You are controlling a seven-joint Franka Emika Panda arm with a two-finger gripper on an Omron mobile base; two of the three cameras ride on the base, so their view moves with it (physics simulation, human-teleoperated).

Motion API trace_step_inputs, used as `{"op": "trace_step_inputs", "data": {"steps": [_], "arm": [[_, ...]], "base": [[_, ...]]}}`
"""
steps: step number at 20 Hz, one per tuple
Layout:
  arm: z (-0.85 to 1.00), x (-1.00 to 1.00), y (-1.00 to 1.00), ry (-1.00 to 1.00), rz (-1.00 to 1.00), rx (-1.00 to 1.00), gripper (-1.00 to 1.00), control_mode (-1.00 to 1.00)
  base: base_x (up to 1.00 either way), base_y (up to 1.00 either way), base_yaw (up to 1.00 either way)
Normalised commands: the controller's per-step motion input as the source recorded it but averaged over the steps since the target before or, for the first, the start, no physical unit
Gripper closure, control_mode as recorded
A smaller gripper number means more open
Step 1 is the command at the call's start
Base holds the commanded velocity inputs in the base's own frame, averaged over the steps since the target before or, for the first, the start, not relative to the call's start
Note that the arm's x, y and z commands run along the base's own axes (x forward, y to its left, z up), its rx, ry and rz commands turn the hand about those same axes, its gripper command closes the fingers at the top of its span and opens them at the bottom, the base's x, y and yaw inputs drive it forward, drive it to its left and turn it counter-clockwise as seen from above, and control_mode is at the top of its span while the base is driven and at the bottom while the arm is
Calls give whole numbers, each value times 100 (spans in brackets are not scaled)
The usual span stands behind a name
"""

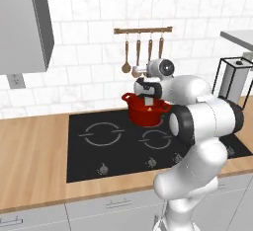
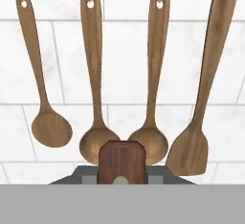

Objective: Put the lemon wedge and bell pepper in the pot. Retrieve the spatula and lightly stir the vegetables in the pot.

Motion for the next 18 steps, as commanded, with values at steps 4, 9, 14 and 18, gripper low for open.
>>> {"op": "trace_step_inputs", "data": {"steps": [4,9,14,18], "arm": [[-66,47,-6,0,0,0,100,-100],[-54,60,-6,0,0,0,100,-100],[-52,50,-16,0,0,0,100,-100],[-52,48,-13,0,0,0,100,-100]], "base": [[0,0,0],[0,0,0],[0,0,0],[0,0,0]]}}
